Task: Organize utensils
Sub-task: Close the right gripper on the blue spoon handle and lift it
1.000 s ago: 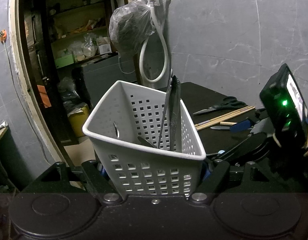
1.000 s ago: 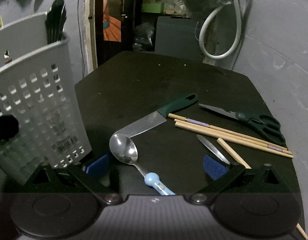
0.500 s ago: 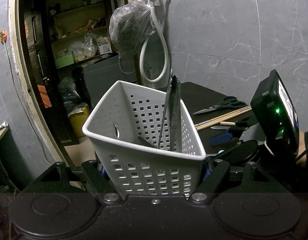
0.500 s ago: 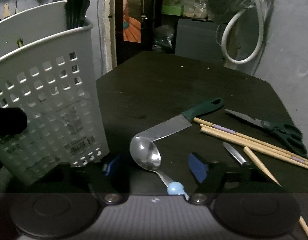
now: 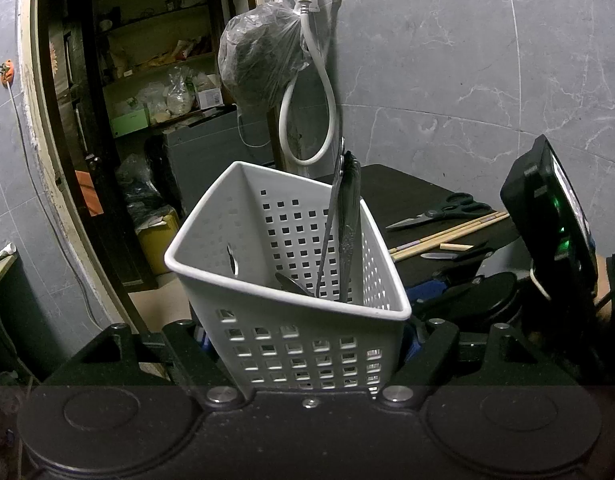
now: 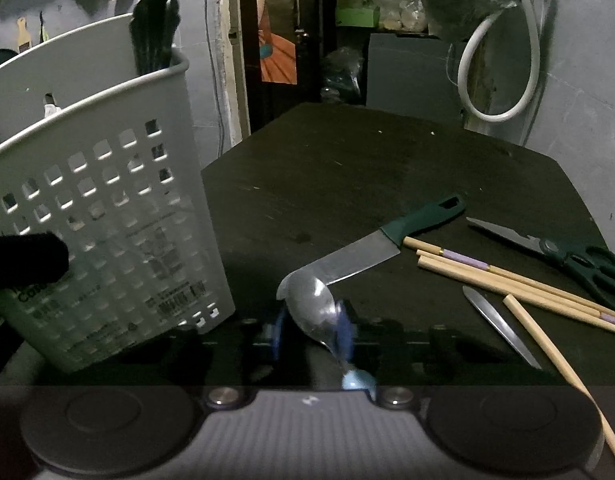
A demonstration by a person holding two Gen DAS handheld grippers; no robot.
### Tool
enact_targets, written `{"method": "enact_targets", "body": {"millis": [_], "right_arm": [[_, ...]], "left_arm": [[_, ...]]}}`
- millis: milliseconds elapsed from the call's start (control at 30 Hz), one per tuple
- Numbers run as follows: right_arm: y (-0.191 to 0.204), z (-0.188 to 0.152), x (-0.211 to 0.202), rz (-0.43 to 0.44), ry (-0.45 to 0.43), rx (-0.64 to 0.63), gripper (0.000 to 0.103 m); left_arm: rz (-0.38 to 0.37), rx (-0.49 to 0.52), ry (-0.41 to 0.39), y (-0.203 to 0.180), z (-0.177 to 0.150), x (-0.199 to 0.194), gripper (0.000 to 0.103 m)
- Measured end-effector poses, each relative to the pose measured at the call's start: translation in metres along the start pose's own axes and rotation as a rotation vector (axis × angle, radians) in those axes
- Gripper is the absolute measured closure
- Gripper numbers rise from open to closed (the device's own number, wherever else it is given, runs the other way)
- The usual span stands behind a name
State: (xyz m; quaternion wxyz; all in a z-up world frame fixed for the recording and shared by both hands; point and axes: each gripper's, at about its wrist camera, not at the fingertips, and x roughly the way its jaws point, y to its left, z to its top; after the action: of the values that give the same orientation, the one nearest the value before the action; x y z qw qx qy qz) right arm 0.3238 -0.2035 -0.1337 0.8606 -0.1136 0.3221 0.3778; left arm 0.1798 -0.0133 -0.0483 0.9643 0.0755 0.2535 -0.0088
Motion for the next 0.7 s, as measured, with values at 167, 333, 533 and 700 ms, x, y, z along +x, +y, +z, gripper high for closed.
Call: {"method": "enact_targets", "body": {"millis": [167, 333, 533, 700], "right_arm": [[-0.007, 0.000, -0.002, 0.019, 0.004, 0.049, 0.084], [-0.021, 0.000, -0.005, 0.057, 0.003, 0.165, 0.092], [-0.044, -0.008, -0.011, 0.089, -0.008, 0.350, 0.100], [-0.054, -0.014, -0.020, 0.079, -0.032, 0.413, 0.100]], "left_arm": [[0.000, 0.000, 0.000, 0.000, -0.001, -0.001, 0.023], [0.001, 0.000, 0.000, 0.000, 0.000, 0.000, 0.023], [0.001, 0.000, 0.000, -0.001, 0.000, 0.000, 0.023], [0.000, -0.001, 0.000, 0.000, -0.001, -0.001, 0.023]]}}
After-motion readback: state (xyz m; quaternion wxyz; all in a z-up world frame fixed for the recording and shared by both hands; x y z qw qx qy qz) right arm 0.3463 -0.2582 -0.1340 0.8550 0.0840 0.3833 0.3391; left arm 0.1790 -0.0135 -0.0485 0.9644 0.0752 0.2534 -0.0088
